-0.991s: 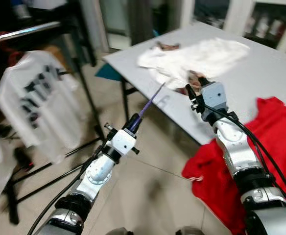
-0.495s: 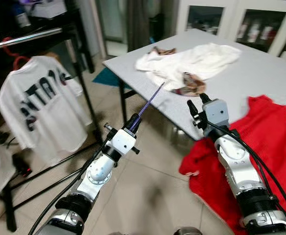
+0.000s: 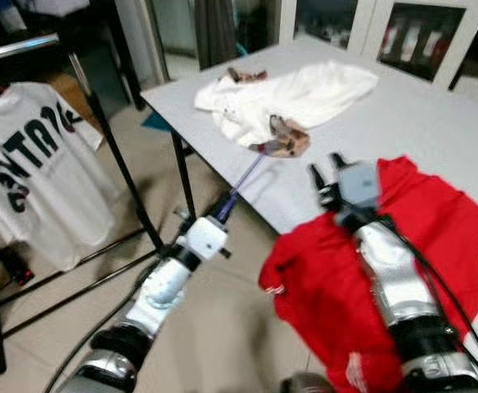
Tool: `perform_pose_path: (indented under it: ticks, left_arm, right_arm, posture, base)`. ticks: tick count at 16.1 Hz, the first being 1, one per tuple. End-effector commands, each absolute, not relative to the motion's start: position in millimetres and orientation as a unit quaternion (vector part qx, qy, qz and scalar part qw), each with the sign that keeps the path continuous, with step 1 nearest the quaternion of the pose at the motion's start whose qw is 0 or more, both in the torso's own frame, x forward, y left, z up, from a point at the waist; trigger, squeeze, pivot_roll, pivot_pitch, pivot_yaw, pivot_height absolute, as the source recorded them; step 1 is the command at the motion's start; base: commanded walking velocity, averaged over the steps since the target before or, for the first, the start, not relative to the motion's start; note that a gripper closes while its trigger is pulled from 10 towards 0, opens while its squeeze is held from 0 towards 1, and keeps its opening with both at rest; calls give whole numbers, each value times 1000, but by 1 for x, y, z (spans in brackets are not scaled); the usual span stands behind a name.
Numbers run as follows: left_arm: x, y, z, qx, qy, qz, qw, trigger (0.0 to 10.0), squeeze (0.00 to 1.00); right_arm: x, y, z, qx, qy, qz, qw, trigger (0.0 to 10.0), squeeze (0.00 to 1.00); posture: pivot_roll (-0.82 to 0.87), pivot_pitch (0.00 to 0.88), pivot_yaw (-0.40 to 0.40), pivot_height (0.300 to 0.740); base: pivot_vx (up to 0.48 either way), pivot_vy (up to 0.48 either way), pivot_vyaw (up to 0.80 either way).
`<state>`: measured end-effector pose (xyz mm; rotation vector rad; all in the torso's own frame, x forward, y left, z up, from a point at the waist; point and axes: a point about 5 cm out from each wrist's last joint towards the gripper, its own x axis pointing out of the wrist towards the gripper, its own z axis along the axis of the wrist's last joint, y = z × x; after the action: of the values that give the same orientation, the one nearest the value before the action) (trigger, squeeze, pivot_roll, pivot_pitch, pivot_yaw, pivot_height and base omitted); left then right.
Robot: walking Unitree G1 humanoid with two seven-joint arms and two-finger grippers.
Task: Hang hanger
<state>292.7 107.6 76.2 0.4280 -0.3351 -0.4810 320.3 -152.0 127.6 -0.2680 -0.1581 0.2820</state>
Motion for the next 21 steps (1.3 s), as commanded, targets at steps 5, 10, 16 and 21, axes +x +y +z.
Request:
perform_pose_path:
  ticks: [5,10,16,21]
  left_arm:
    - [294,104,80,198,-173,-234,936,10000,0]
    - [295,103,81,199,-174,-237,935,10000,0]
    - [297,108,83,212,-178,-234,932,10000,0]
    - [295,100,85,208,-183,-259,925,10000,0]
  right_arm:
    - [321,-155,139,-119,-87,156,977,10000,0]
    - [325,-161,161,-99,-81,242,962,10000,0]
    - [296,-197,153,-198,57,432,878,10000,0]
    - [263,-168,118,-196,149,554,795,3333,0]
  posture:
    - [-129,0,92,736]
    - [-135,0,96,736]
    - [-130,0,94,736]
    - [-122,0,87,736]
  base:
    - [0,0,0]
    - [0,0,0]
    - [0,0,0]
    - [0,0,0]
